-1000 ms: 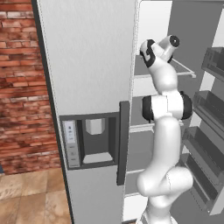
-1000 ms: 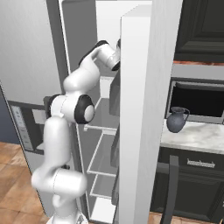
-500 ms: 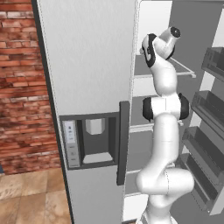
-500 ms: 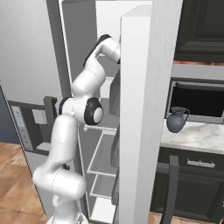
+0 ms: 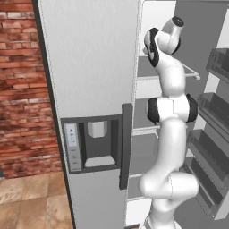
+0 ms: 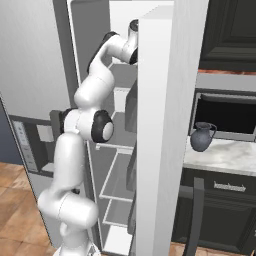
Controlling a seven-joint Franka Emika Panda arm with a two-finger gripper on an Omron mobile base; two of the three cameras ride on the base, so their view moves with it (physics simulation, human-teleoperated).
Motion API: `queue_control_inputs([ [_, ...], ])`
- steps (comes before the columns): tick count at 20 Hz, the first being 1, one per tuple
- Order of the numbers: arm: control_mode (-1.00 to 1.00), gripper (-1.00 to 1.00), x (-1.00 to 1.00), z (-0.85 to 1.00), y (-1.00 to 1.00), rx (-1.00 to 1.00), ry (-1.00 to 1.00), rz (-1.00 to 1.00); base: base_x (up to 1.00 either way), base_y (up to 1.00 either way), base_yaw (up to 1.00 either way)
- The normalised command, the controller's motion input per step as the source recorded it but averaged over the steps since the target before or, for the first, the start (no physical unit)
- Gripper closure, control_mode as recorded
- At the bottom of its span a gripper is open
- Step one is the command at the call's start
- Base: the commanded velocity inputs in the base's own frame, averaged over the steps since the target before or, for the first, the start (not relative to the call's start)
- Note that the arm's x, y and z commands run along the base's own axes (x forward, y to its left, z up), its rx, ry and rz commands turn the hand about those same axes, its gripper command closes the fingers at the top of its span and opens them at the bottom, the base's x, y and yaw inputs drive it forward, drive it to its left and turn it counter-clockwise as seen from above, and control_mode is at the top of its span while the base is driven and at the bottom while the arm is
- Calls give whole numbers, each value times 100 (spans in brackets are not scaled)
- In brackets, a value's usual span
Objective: Move the lime and lime from the second highest shelf to the top shelf to make space. Then, place the pitcher from the counter on the cleared second highest shelf.
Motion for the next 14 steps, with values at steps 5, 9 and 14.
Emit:
queue_control_inputs([
  [5, -100, -100, -28, -62, 0, -10, -41, 0, 0, 0, 0],
  [9, -100, -100, -63, -63, 0, -6, -66, 0, 0, 0, 0],
  [14, -100, -100, -100, 36, 6, -1, -31, 0, 0, 0, 0],
])
